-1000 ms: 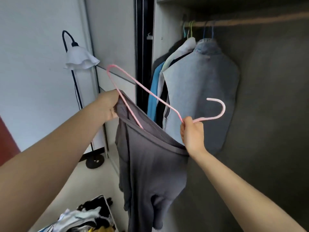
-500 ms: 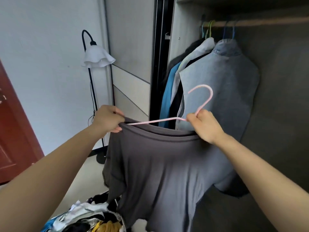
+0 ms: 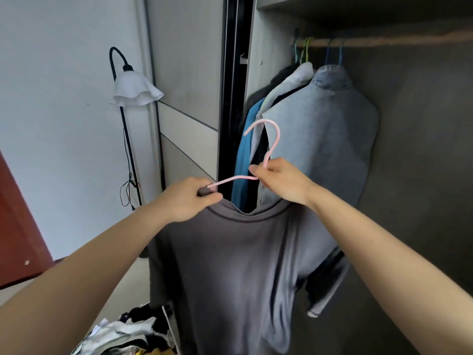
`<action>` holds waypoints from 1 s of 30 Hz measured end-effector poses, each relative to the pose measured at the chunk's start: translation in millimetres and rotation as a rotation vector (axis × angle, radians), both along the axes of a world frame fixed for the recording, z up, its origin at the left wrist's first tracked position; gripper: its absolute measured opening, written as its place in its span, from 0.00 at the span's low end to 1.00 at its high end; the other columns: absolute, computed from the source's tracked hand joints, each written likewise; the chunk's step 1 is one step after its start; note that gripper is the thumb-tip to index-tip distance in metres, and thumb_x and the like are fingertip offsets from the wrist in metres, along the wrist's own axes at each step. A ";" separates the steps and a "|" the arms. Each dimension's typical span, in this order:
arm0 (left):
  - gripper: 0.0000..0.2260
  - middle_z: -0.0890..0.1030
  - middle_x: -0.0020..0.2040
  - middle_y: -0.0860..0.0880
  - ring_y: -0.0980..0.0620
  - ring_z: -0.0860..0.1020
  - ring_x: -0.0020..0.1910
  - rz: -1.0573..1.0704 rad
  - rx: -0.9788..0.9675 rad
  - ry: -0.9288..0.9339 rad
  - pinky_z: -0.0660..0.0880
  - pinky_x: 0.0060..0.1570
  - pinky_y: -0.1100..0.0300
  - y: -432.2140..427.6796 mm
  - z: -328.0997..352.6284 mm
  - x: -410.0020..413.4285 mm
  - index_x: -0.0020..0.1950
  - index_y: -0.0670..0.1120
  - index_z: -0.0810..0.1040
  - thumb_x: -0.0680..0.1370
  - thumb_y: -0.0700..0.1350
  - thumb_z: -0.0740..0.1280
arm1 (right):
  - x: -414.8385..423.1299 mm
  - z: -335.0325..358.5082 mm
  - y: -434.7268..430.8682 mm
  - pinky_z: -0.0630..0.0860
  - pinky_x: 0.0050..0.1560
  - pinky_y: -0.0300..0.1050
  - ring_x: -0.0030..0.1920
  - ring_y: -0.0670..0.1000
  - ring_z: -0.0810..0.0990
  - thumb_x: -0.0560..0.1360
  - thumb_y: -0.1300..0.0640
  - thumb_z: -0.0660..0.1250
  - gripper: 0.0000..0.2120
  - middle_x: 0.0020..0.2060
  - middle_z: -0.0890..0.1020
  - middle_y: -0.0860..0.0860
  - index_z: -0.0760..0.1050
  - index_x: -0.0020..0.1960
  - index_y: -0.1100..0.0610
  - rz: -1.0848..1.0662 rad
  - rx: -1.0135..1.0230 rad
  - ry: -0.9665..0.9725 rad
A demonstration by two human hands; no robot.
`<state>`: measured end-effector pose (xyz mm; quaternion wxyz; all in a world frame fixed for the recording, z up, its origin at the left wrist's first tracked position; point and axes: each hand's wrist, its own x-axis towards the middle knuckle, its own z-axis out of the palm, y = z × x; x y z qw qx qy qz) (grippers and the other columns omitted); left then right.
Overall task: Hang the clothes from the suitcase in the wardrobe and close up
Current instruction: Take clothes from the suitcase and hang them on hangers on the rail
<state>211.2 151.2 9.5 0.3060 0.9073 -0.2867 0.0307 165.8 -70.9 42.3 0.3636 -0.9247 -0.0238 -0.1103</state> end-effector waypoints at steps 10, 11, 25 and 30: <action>0.16 0.71 0.29 0.47 0.49 0.69 0.32 0.250 -0.267 -0.244 0.61 0.35 0.56 17.8 -13.1 29.3 0.37 0.44 0.77 0.80 0.52 0.63 | -30.0 -35.7 -106.8 0.77 0.51 0.43 0.40 0.41 0.81 0.68 0.60 0.79 0.06 0.37 0.86 0.47 0.86 0.37 0.50 -0.131 0.026 0.166; 0.16 0.74 0.30 0.44 0.47 0.71 0.33 0.256 -0.273 -0.252 0.62 0.36 0.55 19.3 -12.5 31.6 0.39 0.43 0.78 0.80 0.51 0.63 | -32.0 -42.3 -114.5 0.77 0.49 0.39 0.39 0.39 0.80 0.67 0.60 0.79 0.07 0.35 0.86 0.43 0.85 0.35 0.49 -0.203 -0.008 0.159; 0.14 0.69 0.28 0.44 0.54 0.66 0.29 0.071 -0.341 -0.234 0.62 0.33 0.60 30.0 -12.9 38.9 0.36 0.47 0.76 0.80 0.49 0.64 | -46.8 -36.1 -128.8 0.78 0.44 0.33 0.47 0.50 0.81 0.66 0.71 0.69 0.17 0.48 0.85 0.58 0.82 0.54 0.64 -0.253 0.134 0.114; 0.17 0.67 0.24 0.56 0.58 0.66 0.27 -0.108 -0.339 -0.139 0.58 0.30 0.64 -4.2 -11.0 29.3 0.30 0.56 0.73 0.79 0.47 0.65 | -51.8 7.1 -54.1 0.78 0.48 0.42 0.47 0.49 0.83 0.71 0.61 0.67 0.14 0.46 0.85 0.52 0.79 0.56 0.55 0.114 0.227 0.296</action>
